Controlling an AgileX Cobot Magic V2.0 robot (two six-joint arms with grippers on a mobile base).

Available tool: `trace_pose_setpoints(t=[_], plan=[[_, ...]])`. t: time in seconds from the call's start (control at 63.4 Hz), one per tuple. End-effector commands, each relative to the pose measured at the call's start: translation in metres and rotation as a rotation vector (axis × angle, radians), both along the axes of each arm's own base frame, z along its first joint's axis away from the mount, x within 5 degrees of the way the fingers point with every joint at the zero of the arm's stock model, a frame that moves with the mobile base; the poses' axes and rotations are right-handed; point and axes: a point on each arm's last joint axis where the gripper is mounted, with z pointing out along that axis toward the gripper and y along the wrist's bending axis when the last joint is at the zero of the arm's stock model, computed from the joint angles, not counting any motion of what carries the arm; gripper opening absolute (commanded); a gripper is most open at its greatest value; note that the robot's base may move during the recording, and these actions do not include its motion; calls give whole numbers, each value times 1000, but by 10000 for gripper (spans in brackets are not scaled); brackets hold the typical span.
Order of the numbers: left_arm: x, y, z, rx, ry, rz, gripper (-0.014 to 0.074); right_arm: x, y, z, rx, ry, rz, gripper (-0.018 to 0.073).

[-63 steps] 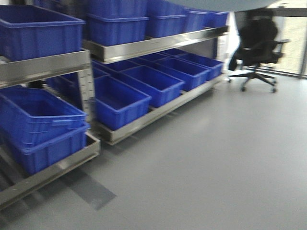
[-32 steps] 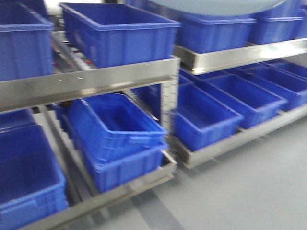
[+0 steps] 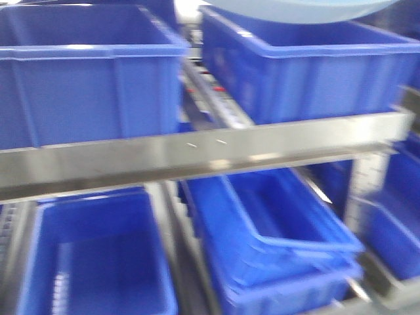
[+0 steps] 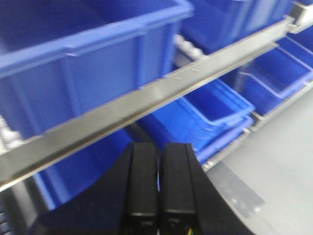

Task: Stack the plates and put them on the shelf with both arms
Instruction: 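Drive to the shelf rack holding the plates in the right gripper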

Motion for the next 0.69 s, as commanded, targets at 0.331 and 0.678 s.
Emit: trace_pose_setpoints(t=[0.331,0.678], plan=[[0,-3,15,-47,-76,-30,84,-1,-3,21,75,-101,-31,56],[0,-3,15,-47,-76,-30,84,-1,-3,21,75,-101,-31,56]])
